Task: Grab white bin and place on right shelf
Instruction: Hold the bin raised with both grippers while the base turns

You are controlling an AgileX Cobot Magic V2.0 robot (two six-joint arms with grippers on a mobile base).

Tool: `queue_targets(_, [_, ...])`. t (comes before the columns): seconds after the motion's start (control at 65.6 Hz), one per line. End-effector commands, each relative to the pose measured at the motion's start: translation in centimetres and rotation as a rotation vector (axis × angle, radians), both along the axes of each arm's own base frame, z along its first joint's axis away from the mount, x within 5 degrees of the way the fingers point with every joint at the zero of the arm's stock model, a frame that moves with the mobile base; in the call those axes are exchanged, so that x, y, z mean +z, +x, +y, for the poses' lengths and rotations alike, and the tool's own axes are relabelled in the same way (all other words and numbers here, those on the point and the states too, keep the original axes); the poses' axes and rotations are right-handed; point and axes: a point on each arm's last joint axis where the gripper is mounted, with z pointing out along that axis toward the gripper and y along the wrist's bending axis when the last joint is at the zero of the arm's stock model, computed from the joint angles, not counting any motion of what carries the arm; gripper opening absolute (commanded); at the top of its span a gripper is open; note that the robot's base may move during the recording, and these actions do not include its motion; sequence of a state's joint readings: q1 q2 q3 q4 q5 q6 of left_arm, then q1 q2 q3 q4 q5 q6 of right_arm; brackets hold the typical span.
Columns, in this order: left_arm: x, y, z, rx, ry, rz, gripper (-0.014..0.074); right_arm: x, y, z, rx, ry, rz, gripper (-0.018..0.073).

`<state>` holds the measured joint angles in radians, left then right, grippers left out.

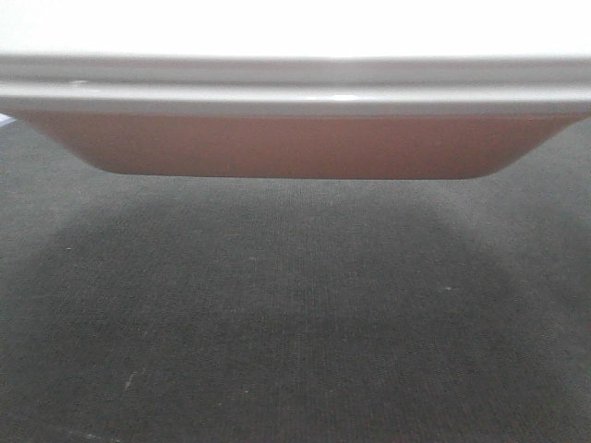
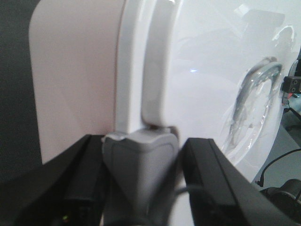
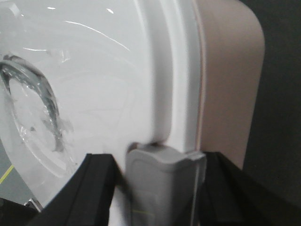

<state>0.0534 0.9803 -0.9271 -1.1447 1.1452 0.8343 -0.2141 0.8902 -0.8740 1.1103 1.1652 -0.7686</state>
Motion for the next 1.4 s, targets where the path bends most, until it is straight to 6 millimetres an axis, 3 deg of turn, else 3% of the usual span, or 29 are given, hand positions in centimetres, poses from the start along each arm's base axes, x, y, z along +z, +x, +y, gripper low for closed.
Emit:
queue_targets(0.0, [2.30,-1.36,-1.00,-0.095,-0.135,-0.047,0.0208,1.93,-1.49,1.32,0.148,0.133,-0.035,0.0340])
queue_targets(1.386, [2.29,-1.40,-1.02,-0.099,-0.135,-0.046,0.0208,1.95,-1.42,1.28,0.140,0.133,-0.038,0.0340])
